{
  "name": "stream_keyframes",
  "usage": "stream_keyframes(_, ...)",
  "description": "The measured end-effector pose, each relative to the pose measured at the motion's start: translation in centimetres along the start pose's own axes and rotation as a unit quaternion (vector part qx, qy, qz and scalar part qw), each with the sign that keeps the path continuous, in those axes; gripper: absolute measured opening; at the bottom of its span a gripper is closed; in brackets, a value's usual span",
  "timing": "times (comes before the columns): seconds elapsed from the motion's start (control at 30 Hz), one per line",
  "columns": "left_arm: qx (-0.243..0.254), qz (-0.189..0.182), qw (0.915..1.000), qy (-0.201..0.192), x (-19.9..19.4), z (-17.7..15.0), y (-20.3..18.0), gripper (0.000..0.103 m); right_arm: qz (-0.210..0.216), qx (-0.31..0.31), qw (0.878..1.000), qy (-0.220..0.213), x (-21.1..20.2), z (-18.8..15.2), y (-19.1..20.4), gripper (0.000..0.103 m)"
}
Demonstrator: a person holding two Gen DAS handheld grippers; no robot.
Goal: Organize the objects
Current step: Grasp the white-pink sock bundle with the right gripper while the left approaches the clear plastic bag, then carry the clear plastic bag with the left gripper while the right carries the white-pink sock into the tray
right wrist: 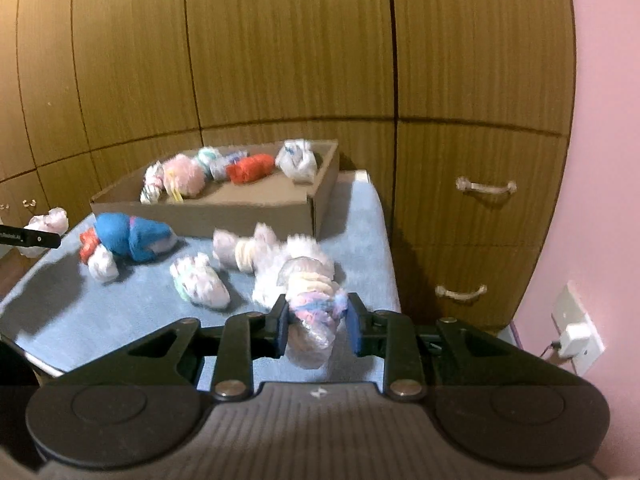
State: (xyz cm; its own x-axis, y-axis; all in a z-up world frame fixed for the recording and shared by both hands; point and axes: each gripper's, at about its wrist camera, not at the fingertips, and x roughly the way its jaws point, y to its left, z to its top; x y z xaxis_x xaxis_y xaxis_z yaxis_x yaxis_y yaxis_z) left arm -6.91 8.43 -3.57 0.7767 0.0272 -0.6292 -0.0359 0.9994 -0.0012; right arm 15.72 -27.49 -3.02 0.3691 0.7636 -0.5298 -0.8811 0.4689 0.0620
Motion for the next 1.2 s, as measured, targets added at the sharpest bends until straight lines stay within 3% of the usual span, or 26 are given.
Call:
stream_keyframes(0.23, 0.023, -0.025, 0.9992, -0.019, -1.2, 4.1, -2.4, 0.044, 0.029, -0.013, 0.998, -0.045, -0.8, 5.2, 0.2, 0.026)
stream_keyframes(0.37, 0.041, -0.045, 0.9979, -0.023, -0.7, 7.3, -4.8, 0.044, 0.054, -0.028, 0.997, -0.050, 0.5, 8.7, 0.4, 0.026)
stream_keyframes(0.57, 0.065, -0.080, 0.9946, -0.015, 2.0, 12.5, -8.3, 0.044, 0.094, -0.060, 0.993, -0.040, 4.6, 13.8, 1.4, 0.026)
stream_keyframes(0.73, 0.065, -0.103, 0.9925, 0.005, 5.3, 15.4, -10.5, 0.044, 0.123, -0.067, 0.990, -0.007, 9.1, 16.7, 2.2, 0.026)
stream_keyframes(1.0, 0.062, -0.106, 0.9912, 0.049, 12.6, 15.9, -12.0, 0.044, 0.137, -0.106, 0.984, 0.050, 16.2, 17.0, 3.7, 0.026)
stream_keyframes(1.2, 0.094, -0.101, 0.9876, 0.075, 16.2, 14.1, -12.9, 0.044, 0.137, -0.129, 0.977, 0.097, 21.3, 15.5, 4.0, 0.026)
